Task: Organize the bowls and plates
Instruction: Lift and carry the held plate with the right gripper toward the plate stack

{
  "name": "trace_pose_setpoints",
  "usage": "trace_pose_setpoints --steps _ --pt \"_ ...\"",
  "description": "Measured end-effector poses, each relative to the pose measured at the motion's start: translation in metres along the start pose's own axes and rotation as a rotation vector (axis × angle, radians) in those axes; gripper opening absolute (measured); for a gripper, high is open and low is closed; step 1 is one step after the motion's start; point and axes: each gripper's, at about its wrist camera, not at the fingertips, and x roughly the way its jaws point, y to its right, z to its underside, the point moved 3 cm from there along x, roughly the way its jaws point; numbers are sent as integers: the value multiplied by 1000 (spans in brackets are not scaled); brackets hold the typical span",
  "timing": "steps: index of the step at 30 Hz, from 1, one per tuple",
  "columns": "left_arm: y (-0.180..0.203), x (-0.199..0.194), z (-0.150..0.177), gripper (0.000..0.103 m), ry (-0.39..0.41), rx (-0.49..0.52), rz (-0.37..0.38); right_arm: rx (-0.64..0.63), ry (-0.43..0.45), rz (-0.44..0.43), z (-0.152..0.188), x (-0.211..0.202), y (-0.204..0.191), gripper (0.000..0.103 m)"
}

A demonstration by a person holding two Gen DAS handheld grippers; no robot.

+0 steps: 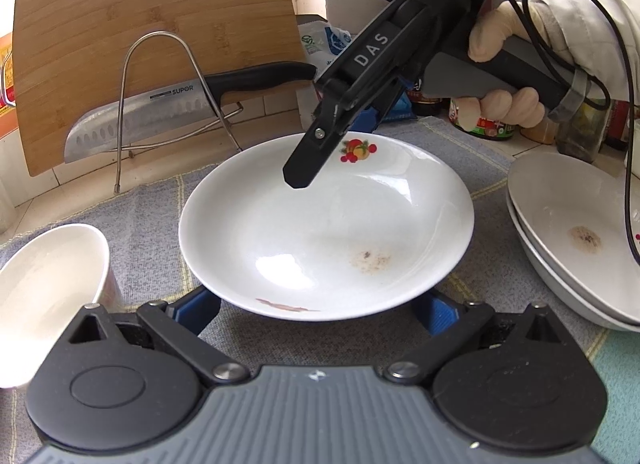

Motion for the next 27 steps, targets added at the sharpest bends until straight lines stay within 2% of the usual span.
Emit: trace_pose_setpoints --steps 14,27 --pt "4 -22 -4 101 25 33 10 2 31 6 9 -18 -19 93" --pt "13 -58 -6 101 48 48 51 6 73 38 28 -45 -46 93"
